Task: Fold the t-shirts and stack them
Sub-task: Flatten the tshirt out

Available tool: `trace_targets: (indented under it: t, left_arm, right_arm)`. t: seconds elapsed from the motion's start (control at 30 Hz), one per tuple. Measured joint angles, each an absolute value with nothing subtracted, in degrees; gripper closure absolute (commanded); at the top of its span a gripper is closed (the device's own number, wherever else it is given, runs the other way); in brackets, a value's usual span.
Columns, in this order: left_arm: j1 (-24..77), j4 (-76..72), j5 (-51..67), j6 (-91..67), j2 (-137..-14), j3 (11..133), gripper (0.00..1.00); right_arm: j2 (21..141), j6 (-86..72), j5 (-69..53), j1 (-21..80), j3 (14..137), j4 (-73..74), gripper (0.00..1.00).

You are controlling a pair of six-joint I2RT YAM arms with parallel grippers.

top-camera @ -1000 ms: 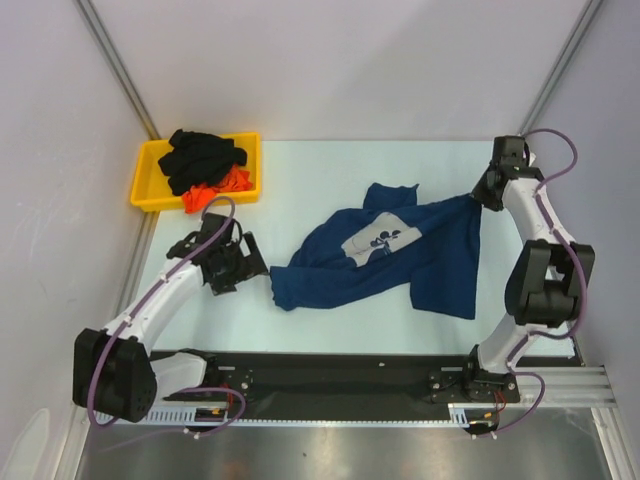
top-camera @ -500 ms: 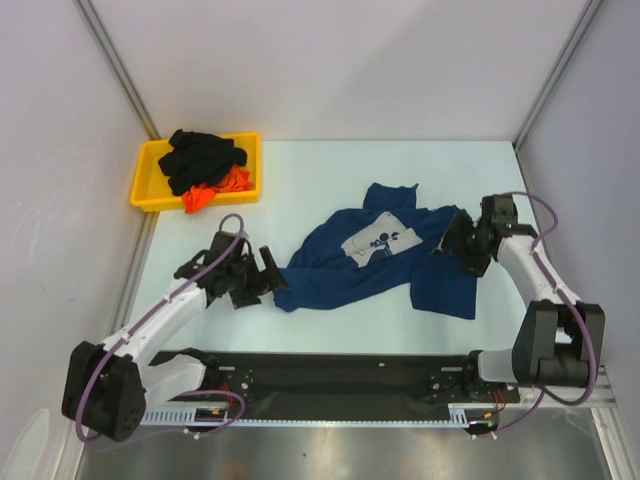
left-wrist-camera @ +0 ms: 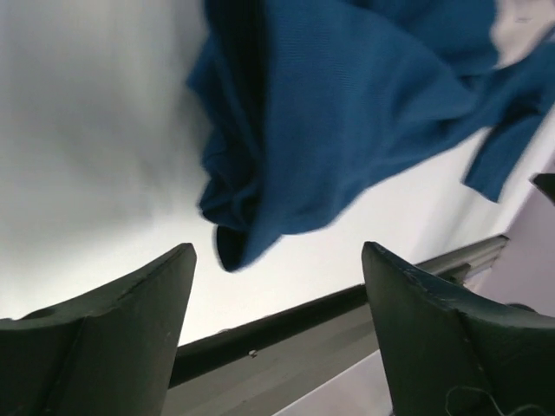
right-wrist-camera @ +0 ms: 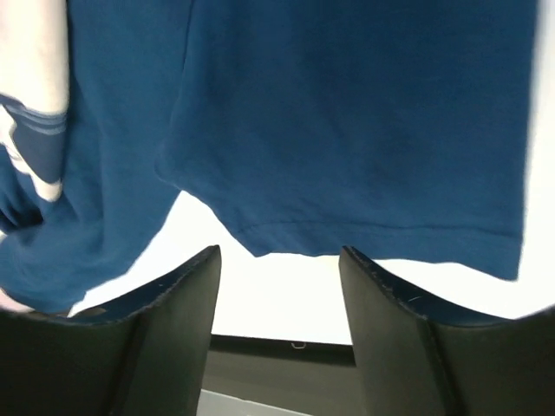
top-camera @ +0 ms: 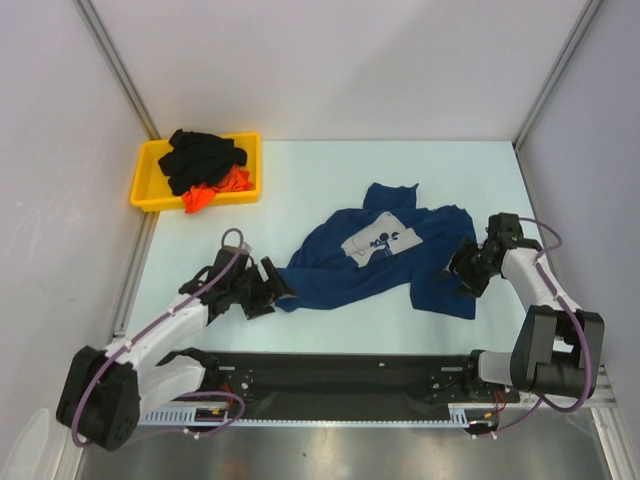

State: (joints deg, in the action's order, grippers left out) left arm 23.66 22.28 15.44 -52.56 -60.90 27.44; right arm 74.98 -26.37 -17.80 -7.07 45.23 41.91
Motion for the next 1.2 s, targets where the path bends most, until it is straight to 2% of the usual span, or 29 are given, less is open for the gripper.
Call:
trace_targets:
  t: [0.17, 0.4, 0.47, 0.6, 0.67, 0.73, 0.9, 0.97, 1.1, 1.17, 1.2]
  left_arm:
    - [24.0, 18.5, 16.8, -55.3, -54.4, 24.9, 0.2]
    - [24.3, 19.0, 16.3, -56.4, -56.4, 23.8, 0.27]
    - [24.4, 19.6, 15.6, -56.9, -56.3, 23.8, 0.34]
    - [24.4, 18.8, 15.2, -58.0, -56.5, 23.6, 0.46]
    - [24.3, 16.9, 15.6, -58.0, -57.8, 23.2, 0.45]
    - [24.3, 15.2, 16.3, -57.9, -60.2, 23.2, 0.45]
    - [24.2, 14.2, 16.8, -56.5, -62.7, 23.6, 0.55]
    - [23.9, 14.0, 16.9, -56.0, -62.6, 23.9, 0.62]
    - [23.1, 13.1, 17.4, -55.0, -62.6, 24.3, 0.71]
    - [22.8, 12.8, 17.9, -54.5, -62.6, 24.5, 0.83]
    - [22.7, 12.6, 18.2, -54.1, -62.7, 24.6, 0.85]
  right_arm:
    - [74.7, -27.6, -18.1, -9.4, 45.2, 42.3, 0.5]
    - [77.4, -28.6, -18.8, -9.8, 45.3, 42.8, 0.49]
    - [77.4, -29.2, -17.2, -9.8, 45.5, 43.3, 0.51]
    - [77.2, -31.4, -12.2, -9.9, 45.5, 45.2, 0.72]
    - [77.3, -32.2, -10.0, -9.9, 45.5, 46.3, 0.71]
    - [77.5, -32.9, -8.2, -9.9, 45.9, 47.5, 0.67]
    - [77.6, -34.2, -5.3, -10.3, 46.4, 48.8, 0.62]
    - [77.8, -35.0, -5.1, -11.5, 45.9, 48.8, 0.6]
    - [79.1, -35.8, -4.4, -13.1, 44.4, 48.6, 0.56]
    - [79.8, -36.0, -4.4, -13.1, 43.9, 48.4, 0.56]
    - [80.0, -36.1, -4.3, -13.0, 43.7, 48.3, 0.55]
